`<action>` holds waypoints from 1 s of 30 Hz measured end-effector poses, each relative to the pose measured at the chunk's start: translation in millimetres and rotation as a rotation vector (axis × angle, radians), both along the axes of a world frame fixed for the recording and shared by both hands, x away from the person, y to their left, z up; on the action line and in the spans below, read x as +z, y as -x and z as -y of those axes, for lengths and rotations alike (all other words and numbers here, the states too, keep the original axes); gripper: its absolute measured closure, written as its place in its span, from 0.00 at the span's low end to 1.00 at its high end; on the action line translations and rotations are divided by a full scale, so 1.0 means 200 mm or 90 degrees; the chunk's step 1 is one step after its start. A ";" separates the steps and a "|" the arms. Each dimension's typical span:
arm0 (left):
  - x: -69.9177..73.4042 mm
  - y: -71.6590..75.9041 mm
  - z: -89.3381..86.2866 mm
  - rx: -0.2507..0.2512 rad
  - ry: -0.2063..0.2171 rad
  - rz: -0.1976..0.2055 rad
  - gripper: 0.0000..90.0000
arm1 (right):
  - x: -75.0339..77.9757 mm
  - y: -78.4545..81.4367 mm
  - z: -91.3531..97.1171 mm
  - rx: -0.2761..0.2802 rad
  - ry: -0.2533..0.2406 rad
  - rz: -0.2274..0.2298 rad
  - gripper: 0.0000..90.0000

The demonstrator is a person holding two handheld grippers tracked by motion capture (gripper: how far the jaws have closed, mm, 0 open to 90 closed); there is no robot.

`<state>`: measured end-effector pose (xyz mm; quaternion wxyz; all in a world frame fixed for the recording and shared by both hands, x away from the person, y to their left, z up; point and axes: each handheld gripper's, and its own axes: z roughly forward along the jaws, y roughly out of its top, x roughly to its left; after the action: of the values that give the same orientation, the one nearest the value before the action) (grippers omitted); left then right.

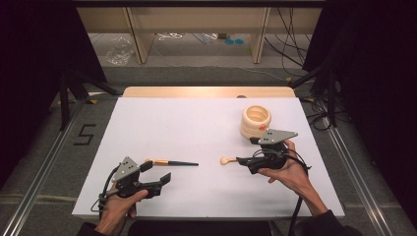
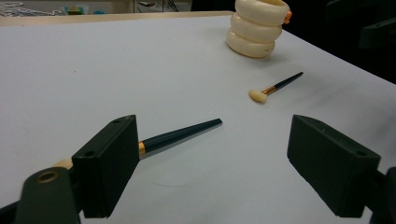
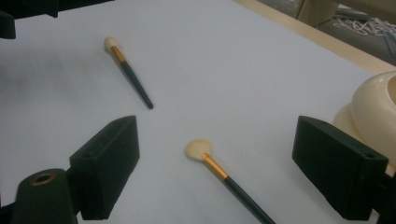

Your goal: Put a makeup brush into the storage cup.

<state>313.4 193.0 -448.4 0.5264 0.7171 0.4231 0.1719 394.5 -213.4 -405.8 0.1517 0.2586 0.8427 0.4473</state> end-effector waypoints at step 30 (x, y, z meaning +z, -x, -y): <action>0.00 0.00 0.00 -0.005 0.007 -0.004 0.18 | -0.17 -0.31 -0.09 0.060 0.224 -0.091 0.37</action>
<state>314.3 193.9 -447.5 0.5296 0.7166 0.4228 0.1651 455.9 -194.5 -440.1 0.1133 0.2193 0.9277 0.2800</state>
